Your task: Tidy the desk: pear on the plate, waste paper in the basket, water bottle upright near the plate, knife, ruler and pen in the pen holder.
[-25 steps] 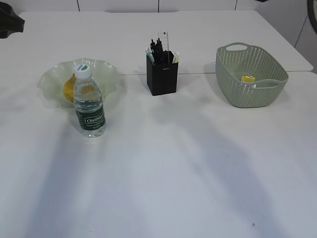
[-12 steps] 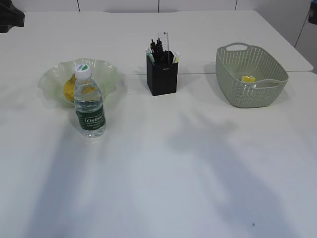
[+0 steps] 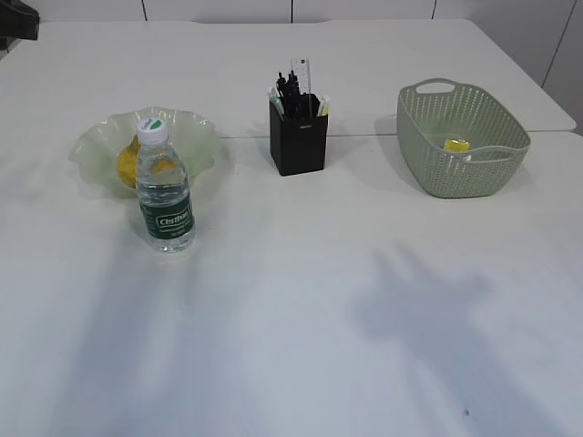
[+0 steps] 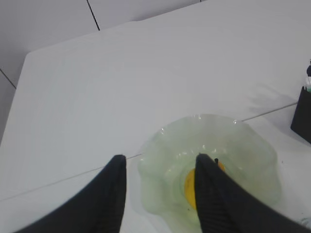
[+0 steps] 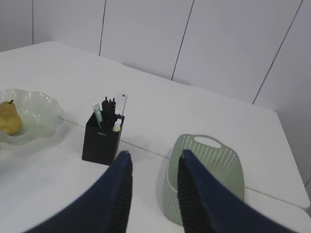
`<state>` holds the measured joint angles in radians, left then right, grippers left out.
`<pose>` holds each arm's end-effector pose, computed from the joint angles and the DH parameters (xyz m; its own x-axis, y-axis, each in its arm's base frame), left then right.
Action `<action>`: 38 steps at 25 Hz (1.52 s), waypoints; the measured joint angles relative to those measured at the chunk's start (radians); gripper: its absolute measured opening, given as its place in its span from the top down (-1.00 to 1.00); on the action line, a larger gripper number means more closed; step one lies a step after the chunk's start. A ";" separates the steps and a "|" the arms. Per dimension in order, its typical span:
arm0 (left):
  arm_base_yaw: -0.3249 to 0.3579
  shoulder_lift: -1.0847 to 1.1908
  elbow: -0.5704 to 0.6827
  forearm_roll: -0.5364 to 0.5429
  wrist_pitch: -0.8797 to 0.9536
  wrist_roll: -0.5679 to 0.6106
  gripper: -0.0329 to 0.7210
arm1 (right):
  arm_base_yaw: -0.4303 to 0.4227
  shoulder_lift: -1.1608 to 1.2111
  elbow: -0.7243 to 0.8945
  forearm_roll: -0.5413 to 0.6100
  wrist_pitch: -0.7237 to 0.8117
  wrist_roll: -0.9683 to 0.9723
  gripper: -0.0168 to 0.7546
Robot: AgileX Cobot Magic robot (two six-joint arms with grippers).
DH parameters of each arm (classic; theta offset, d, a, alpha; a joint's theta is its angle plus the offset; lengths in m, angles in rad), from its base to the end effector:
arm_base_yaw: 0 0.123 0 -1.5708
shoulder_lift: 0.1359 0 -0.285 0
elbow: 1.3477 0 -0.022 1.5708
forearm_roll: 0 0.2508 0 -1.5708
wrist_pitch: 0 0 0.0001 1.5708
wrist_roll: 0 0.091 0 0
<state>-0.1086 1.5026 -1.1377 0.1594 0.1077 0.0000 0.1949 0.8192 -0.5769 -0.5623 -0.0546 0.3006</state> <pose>0.3489 -0.0365 0.3256 -0.3532 0.1972 -0.9145 0.1503 0.9768 0.1526 0.1732 0.0368 0.3287 -0.0457 -0.2720 -0.9612 -0.2420 0.9366 -0.2535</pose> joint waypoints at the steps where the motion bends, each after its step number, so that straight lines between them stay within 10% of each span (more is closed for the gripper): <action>1: 0.000 -0.008 0.008 0.011 -0.011 0.000 0.05 | 0.000 -0.023 0.012 0.002 0.017 0.002 0.32; 26: 0.000 -0.504 0.431 0.066 -0.131 0.000 0.06 | 0.000 -0.430 0.149 0.041 0.389 0.016 0.33; 38: 0.000 -0.859 0.536 -0.011 0.120 0.000 0.06 | 0.002 -0.515 0.149 0.108 0.513 0.006 0.34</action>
<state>-0.1086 0.6438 -0.6013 0.1482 0.2274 0.0000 0.1969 0.3038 -0.4282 -0.4546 0.4584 0.3071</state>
